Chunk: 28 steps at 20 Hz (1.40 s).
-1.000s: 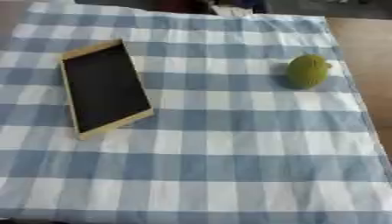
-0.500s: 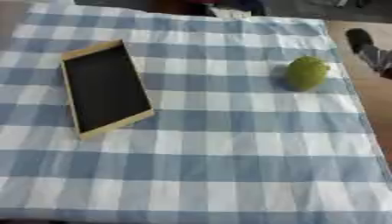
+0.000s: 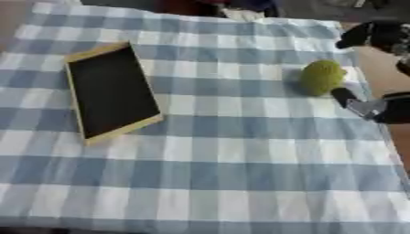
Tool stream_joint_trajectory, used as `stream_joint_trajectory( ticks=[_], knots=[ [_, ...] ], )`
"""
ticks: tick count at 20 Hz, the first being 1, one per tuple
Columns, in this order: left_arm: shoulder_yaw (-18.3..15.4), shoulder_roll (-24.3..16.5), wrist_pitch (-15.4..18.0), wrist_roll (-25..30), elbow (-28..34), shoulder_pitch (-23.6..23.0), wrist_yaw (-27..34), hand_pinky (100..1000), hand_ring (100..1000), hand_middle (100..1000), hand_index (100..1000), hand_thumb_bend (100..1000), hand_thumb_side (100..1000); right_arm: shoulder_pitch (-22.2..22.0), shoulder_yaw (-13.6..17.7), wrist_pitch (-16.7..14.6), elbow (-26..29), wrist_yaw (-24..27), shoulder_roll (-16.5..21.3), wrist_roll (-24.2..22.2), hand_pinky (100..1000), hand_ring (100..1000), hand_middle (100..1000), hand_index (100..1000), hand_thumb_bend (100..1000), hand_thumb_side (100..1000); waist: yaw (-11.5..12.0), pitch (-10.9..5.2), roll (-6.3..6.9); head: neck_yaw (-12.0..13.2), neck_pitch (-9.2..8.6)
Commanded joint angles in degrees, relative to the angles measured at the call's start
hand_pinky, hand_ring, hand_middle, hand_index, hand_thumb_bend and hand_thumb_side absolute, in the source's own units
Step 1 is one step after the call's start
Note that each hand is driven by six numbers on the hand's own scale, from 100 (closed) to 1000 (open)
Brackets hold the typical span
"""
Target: Pick up objects on the table and place them in the box.
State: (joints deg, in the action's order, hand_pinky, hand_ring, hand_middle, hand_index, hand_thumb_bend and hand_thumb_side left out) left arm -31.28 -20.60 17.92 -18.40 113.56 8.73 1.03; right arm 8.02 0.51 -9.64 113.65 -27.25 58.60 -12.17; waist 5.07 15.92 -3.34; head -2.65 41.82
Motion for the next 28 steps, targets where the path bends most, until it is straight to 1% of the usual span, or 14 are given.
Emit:
stream_joint_trajectory(
  ticks=[1, 11, 15, 16, 18, 22, 24, 25, 28],
  knots=[
    [-0.16, -1.78, 0.02, 0.22, 1.03, 0.38, 0.25, 689, 530, 740, 862, 109, 481, 0.28, -0.14, -0.4, -0.14, 0.53, 2.33, -1.65, 826, 828, 840, 864, 271, 561, 0.07, -0.89, 0.18, -0.13, -0.08],
    [-0.15, -1.74, -0.01, 0.31, 1.03, 0.37, 0.3, 689, 530, 740, 862, 108, 482, 1.02, -0.22, -0.55, -0.62, 1.56, 2.22, -2.52, 827, 828, 842, 867, 269, 559, 0.12, -0.89, 0.15, -0.21, -0.13],
    [-0.12, -1.68, -0.07, 0.38, 1.03, 0.33, 0.34, 689, 529, 740, 862, 107, 483, 2.68, 0.2, -0.34, -2.66, 3.18, 2.37, -2.73, 837, 838, 856, 884, 283, 530, 0.18, -0.92, 0.19, -0.35, -0.09],
    [-0.09, -1.66, -0.08, 0.41, 1.03, 0.33, 0.36, 689, 529, 740, 862, 107, 483, 3.42, 0.23, -0.66, -3.6, 3.88, 2.5, -2.92, 842, 844, 862, 890, 298, 512, 0.21, -0.94, 0.21, -0.39, -0.09],
    [-0.06, -1.6, -0.12, 0.48, 1.03, 0.31, 0.39, 689, 528, 740, 862, 107, 483, 4.96, 0.12, -1.86, -5.65, 5.03, 2.83, -3.45, 846, 854, 876, 900, 300, 495, 0.3, -0.95, 0.26, -0.47, -0.12],
    [0.06, -1.48, -0.2, 0.66, 1.03, 0.29, 0.53, 689, 527, 739, 861, 104, 484, 8.6, -1.04, -5.04, -11.57, 6.6, 3.24, -6.03, 853, 874, 885, 916, 332, 471, 0.6, -0.93, 0.34, -0.78, -0.1],
    [0.1, -1.45, -0.19, 0.74, 1.03, 0.3, 0.62, 689, 527, 739, 861, 104, 483, 10.52, -1.8, -5.84, -15.48, 6.79, 3.1, -7.16, 859, 891, 888, 946, 352, 427, 0.81, -0.88, 0.39, -0.95, -0.14],
    [0.11, -1.41, -0.19, 0.76, 1.03, 0.31, 0.66, 689, 527, 738, 861, 104, 483, 11.55, -2.2, -6.13, -17.56, 6.92, 2.9, -7.65, 860, 892, 889, 948, 357, 418, 0.91, -0.86, 0.42, -1.02, -0.16],
    [0.12, -1.2, -0.33, 0.89, 1.03, 0.37, 0.72, 689, 526, 739, 861, 103, 486, 14.65, -3.23, -7.44, -23.22, 6.99, 1.97, -9.09, 864, 892, 892, 943, 392, 352, 1.2, -0.72, 0.48, -1.15, -0.3]
  ],
)
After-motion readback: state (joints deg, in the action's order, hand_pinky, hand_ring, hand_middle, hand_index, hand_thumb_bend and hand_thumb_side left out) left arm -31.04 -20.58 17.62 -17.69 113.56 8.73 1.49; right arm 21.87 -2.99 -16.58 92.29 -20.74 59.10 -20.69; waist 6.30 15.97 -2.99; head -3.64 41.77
